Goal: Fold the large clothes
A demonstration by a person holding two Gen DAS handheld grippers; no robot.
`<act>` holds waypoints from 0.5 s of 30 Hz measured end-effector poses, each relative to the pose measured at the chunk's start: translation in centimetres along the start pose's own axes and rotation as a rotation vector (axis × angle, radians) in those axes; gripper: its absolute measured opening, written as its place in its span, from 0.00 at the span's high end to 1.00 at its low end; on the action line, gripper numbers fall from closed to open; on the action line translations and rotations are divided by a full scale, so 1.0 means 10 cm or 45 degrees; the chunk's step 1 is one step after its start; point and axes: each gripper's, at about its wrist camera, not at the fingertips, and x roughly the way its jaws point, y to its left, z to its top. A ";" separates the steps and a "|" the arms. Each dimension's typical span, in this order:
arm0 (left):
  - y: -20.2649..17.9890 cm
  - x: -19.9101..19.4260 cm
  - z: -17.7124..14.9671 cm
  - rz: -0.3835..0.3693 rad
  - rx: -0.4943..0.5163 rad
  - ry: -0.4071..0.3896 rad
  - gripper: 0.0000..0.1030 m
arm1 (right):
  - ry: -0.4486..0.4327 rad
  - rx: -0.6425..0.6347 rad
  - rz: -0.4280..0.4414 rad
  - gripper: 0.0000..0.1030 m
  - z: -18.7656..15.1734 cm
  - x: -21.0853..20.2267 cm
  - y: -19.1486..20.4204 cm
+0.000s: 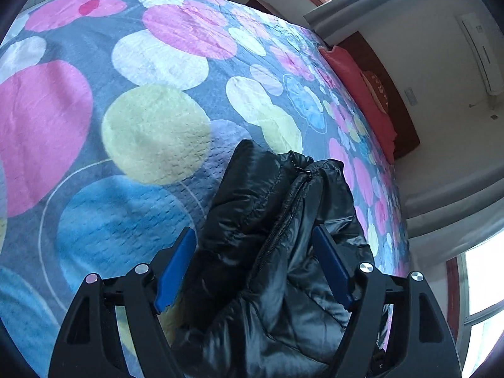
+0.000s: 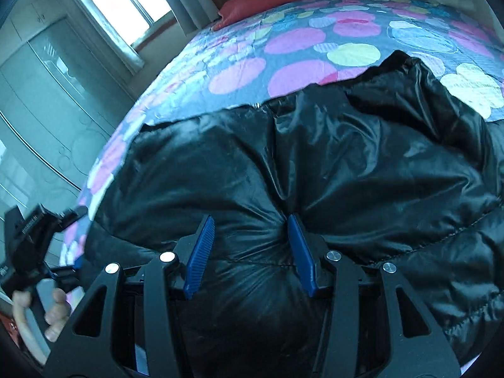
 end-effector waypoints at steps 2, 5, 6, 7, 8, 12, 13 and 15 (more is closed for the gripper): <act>-0.01 0.08 0.02 -0.001 0.002 0.017 0.27 | 0.001 0.000 -0.005 0.53 -0.02 0.03 -0.01; -0.01 0.20 0.02 0.011 0.006 0.052 0.27 | 0.002 -0.012 -0.012 0.53 -0.05 0.05 0.00; -0.01 0.23 0.01 0.014 0.010 0.059 0.27 | 0.001 -0.016 -0.015 0.53 -0.06 0.05 0.00; -0.01 0.27 0.00 0.019 0.015 0.069 0.27 | 0.001 -0.017 -0.016 0.53 -0.06 0.06 0.00; 0.00 0.31 0.00 0.020 0.015 0.084 0.27 | 0.001 -0.017 -0.017 0.53 -0.06 0.07 0.00; 0.08 0.41 -0.03 -0.001 -0.023 0.115 0.23 | -0.004 -0.032 -0.028 0.53 -0.05 0.09 0.01; 0.08 0.42 -0.03 -0.003 -0.016 0.111 0.23 | -0.005 -0.037 -0.032 0.53 -0.05 0.10 0.01; 0.04 0.43 -0.04 0.002 0.022 0.106 0.23 | -0.011 -0.047 -0.044 0.53 -0.06 0.11 0.03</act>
